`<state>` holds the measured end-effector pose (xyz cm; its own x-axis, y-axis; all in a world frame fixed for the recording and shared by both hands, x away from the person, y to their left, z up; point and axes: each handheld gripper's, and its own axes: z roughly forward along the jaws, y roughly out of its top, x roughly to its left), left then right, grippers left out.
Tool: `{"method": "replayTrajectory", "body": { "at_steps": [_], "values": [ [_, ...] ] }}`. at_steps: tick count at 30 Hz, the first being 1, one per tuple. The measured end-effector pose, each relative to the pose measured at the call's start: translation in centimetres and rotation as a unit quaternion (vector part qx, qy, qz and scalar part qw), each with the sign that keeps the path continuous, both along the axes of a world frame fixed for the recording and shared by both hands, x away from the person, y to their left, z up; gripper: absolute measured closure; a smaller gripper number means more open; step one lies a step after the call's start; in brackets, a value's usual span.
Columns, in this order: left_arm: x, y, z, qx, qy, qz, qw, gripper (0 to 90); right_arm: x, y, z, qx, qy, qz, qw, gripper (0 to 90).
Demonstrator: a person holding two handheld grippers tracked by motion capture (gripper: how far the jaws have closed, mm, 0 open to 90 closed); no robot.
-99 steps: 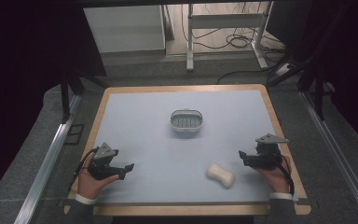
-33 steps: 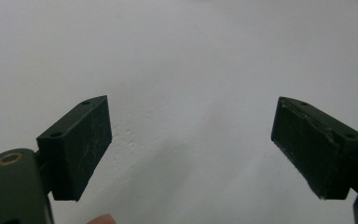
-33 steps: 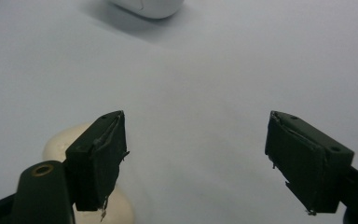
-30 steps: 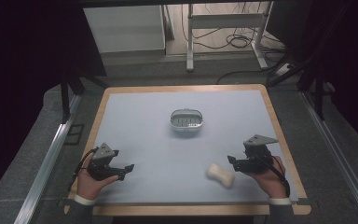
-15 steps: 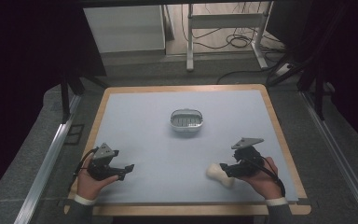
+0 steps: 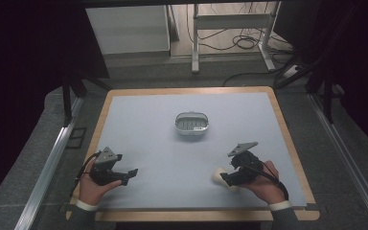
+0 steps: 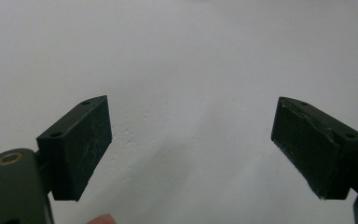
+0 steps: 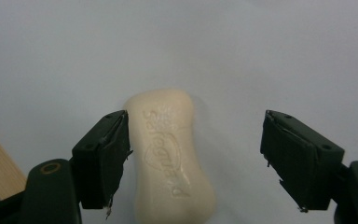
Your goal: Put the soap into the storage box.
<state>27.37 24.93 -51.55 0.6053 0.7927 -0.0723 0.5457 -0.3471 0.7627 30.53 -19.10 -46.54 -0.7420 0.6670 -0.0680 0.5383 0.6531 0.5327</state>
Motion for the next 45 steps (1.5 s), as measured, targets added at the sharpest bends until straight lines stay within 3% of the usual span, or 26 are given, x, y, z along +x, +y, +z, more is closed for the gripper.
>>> {"method": "replayTrajectory", "body": {
  "at_steps": [7,9,20,30,37,45],
  "values": [
    [0.0,0.0,0.0,-0.001,-0.001,0.000,1.0000,12.7,0.0,0.8,-0.7,-0.022,0.020,0.018,0.9994,25.8],
    [0.0,0.0,0.0,0.000,0.000,0.000,1.0000,12.7,0.1,1.3,-1.2,-0.040,0.031,0.025,0.9984,26.5],
    [0.1,0.0,-0.1,-0.001,0.002,0.001,1.0000,12.7,0.7,1.8,-2.7,-0.075,0.063,0.029,0.9947,31.0],
    [0.1,0.0,-0.1,-0.001,0.002,0.001,1.0000,12.7,0.7,2.4,-3.2,-0.092,0.087,0.043,0.9910,47.5],
    [0.1,0.0,-0.1,-0.002,0.002,0.002,1.0000,12.7,0.8,2.7,-3.0,-0.106,0.087,0.047,0.9895,49.2],
    [0.1,0.0,-0.2,0.000,0.002,0.001,1.0000,12.7,1.2,2.4,-1.8,-0.089,0.076,0.042,0.9923,49.2]
  ]
}}
